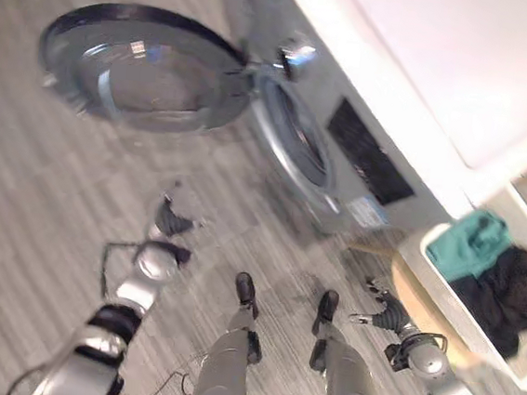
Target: Grab the laundry basket,head to the washer,open it,put in the laundry and shut it.
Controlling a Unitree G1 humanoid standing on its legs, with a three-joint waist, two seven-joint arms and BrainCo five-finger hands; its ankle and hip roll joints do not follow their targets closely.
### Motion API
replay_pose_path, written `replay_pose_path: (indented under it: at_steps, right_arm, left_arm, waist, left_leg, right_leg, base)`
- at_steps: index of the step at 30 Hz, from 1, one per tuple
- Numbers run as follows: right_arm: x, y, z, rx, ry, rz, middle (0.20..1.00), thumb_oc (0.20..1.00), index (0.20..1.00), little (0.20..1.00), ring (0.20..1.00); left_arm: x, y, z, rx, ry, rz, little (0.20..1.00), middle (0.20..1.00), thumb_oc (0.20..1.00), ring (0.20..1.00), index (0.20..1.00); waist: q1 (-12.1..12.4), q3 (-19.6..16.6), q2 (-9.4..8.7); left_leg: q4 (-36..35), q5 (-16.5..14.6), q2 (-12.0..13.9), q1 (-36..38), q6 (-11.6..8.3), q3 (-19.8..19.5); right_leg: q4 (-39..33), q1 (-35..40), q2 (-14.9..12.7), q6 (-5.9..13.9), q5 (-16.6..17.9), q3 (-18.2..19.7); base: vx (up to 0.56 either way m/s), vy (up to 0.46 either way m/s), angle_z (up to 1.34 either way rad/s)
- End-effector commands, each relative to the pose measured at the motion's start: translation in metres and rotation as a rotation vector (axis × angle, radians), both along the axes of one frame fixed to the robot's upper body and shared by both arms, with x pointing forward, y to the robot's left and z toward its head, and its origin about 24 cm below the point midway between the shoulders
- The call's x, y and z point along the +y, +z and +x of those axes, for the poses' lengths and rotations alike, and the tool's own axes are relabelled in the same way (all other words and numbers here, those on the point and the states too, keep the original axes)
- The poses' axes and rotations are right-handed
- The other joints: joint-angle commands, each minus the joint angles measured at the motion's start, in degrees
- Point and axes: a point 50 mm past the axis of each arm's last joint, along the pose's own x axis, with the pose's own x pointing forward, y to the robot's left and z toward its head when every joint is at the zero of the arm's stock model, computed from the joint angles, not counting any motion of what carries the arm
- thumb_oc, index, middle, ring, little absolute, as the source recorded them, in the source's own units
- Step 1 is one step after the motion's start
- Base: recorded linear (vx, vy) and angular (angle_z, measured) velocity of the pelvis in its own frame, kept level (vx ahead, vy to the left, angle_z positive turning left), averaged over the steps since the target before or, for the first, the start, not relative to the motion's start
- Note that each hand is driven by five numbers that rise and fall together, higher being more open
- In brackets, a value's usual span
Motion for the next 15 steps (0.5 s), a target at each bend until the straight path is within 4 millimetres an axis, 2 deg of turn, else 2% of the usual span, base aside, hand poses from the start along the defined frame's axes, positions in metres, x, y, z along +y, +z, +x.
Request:
replay_pose_path:
  at_steps: [1, 2, 8, 9, 10, 14, 15]
  right_arm:
    - [0.003, 0.028, 0.009, -0.139, 0.031, 0.092, 1.0, 1.0, 1.0, 1.0, 1.0]
    - [0.003, 0.028, 0.009, -0.14, 0.031, 0.093, 1.0, 1.0, 1.0, 1.0, 1.0]
    - [-0.005, 0.035, 0.005, -0.159, 0.037, 0.103, 1.0, 1.0, 1.0, 1.0, 1.0]
    - [-0.007, 0.037, 0.004, -0.164, 0.036, 0.107, 1.0, 1.0, 1.0, 1.0, 1.0]
    - [-0.007, 0.037, 0.004, -0.164, 0.036, 0.107, 1.0, 1.0, 1.0, 1.0, 1.0]
    - [-0.012, 0.039, 0.002, -0.175, 0.015, 0.126, 1.0, 1.0, 1.0, 1.0, 1.0]
    - [-0.012, 0.039, 0.002, -0.175, 0.015, 0.126, 1.0, 1.0, 1.0, 1.0, 1.0]
  left_arm:
    - [0.044, 0.032, 0.004, -0.047, 0.163, 0.12, 1.0, 1.0, 1.0, 1.0, 1.0]
    - [0.044, 0.033, 0.004, -0.048, 0.162, 0.121, 1.0, 1.0, 1.0, 1.0, 1.0]
    - [0.089, 0.064, -0.005, -0.018, 0.285, 0.267, 1.0, 1.0, 1.0, 1.0, 1.0]
    - [0.103, 0.072, -0.012, -0.005, 0.334, 0.307, 1.0, 1.0, 1.0, 1.0, 1.0]
    - [0.103, 0.072, -0.012, -0.005, 0.334, 0.307, 1.0, 1.0, 1.0, 1.0, 1.0]
    - [0.129, 0.082, -0.028, 0.024, 0.432, 0.355, 1.0, 1.0, 1.0, 1.0, 1.0]
    - [0.129, 0.082, -0.028, 0.024, 0.432, 0.355, 1.0, 1.0, 1.0, 1.0, 1.0]
  waist:
    - [0.4, 1.7, -1.91]
    - [0.5, 1.7, -1.95]
    - [-1.2, 2.0, -3.64]
    - [-1.5, 2.0, -4.27]
    - [-1.4, 2.0, -4.29]
    - [-1.4, 1.9, -4.78]
    - [-1.4, 1.9, -4.78]
  left_leg:
    - [1.7, -5.6, -1.0, -0.2, -1.66, -0.5]
    - [1.7, -5.7, -1.0, -0.2, -1.65, -0.5]
    - [4.0, -6.6, -0.5, -2.0, -1.59, 0.2]
    - [4.6, -7.0, -0.3, -2.4, -1.58, 0.3]
    - [4.6, -7.1, -0.3, -2.4, -1.58, 0.3]
    - [5.5, -7.5, -0.2, -3.5, -1.6, -0.1]
    - [5.5, -7.5, -0.2, -3.5, -1.6, -0.1]
  right_leg:
    - [5.2, -2.5, 0.7, 2.18, -7.1, -1.1]
    - [5.2, -2.6, 0.7, 2.18, -7.0, -1.1]
    - [4.0, -3.4, 1.4, 2.69, -5.5, 0.1]
    - [3.5, -3.4, 1.6, 2.93, -5.0, 0.3]
    - [3.5, -3.5, 1.6, 2.93, -5.0, 0.3]
    - [3.0, -3.4, 1.5, 3.15, -4.5, 0.0]
    - [3.0, -3.4, 1.5, 3.15, -4.5, 0.0]
  base:
    - [0.0, 0.034, -0.51]
    - [0.02, 0.03, -0.43]
    - [0.04, 0.015, -0.26]
    - [0.05, 0.025, -0.12]
    - [0.05, 0.018, -0.1]
    - [0.04, 0.013, 0.0]
    - [0.04, 0.012, 0.04]
